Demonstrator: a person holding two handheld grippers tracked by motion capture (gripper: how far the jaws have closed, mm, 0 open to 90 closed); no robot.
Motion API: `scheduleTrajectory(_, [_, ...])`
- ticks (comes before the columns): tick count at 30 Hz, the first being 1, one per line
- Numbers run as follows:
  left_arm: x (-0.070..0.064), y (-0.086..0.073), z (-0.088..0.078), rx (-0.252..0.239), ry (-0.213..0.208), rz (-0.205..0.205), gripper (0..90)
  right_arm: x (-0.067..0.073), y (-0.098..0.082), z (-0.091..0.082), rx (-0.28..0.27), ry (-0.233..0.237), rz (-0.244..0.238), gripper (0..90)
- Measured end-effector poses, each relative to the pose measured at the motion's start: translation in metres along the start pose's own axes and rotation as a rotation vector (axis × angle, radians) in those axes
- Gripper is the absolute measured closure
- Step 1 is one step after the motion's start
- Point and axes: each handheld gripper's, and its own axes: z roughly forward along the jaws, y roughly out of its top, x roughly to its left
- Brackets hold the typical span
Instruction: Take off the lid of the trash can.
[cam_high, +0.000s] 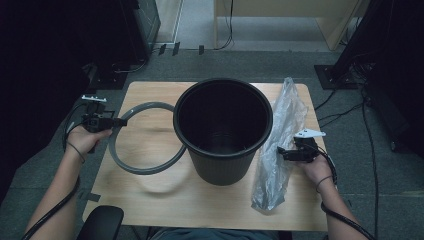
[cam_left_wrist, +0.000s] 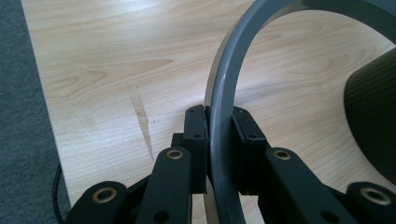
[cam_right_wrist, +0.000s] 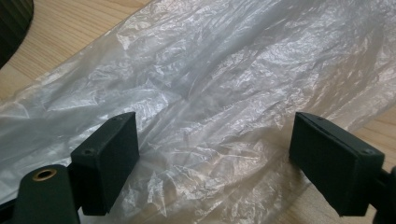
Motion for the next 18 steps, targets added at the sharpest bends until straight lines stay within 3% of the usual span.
scheduleTrajectory(8, [0.003,-0.008,0.01,0.004,-0.006,-0.018,78.2,0.002,0.0,-0.001,-0.012,0.008,-0.003,25.6])
scheduleTrajectory(13, [-0.001,-0.005,0.014,0.006,-0.013,-0.004,78.2,0.004,0.001,-0.001,-0.031,0.019,-0.015,44.9])
scheduleTrajectory(18, [-0.007,-0.003,0.021,0.005,-0.02,0.007,78.2,0.004,0.001,-0.001,-0.039,0.023,-0.018,51.4])
